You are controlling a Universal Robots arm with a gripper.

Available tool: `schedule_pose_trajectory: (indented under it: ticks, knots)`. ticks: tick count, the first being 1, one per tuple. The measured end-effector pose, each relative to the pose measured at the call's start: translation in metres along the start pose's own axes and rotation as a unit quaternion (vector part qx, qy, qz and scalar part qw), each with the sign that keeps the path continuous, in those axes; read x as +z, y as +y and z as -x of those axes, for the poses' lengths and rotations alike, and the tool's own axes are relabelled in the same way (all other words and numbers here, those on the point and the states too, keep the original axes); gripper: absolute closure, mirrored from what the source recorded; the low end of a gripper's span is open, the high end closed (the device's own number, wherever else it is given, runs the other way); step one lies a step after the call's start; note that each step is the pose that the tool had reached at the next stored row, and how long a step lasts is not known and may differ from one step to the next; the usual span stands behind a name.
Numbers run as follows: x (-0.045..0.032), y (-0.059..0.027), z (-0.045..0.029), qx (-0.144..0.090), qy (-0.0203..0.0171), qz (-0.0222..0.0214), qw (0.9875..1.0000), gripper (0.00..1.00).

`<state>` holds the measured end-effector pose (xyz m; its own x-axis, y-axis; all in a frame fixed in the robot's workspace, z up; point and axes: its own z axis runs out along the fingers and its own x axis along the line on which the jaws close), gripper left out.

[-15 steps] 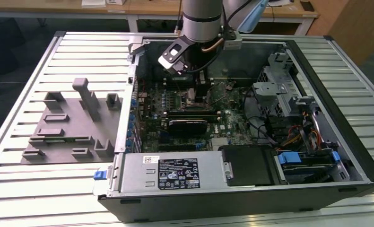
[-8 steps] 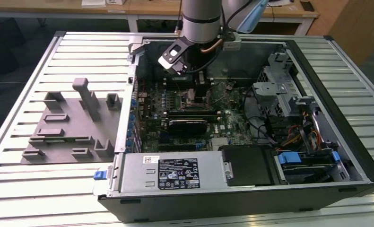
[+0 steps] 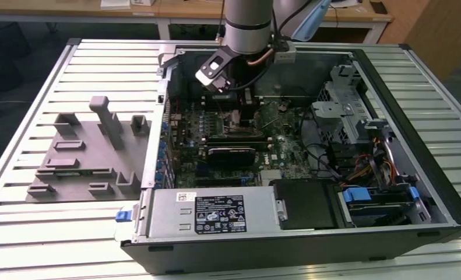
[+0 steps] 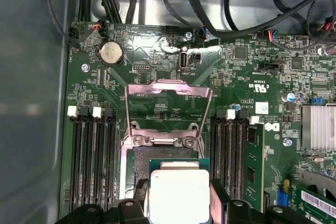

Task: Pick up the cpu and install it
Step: 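Place the cpu into insertion slot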

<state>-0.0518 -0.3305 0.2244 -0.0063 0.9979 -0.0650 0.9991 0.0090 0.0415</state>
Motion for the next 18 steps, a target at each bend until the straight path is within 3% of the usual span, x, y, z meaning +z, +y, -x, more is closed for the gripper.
schedule_pose_trajectory:
  ticks: [18]
  knots:
    - [0.0109,0.0008,-0.0027,0.003,-0.0002,-0.0002,1.0000,0.46]
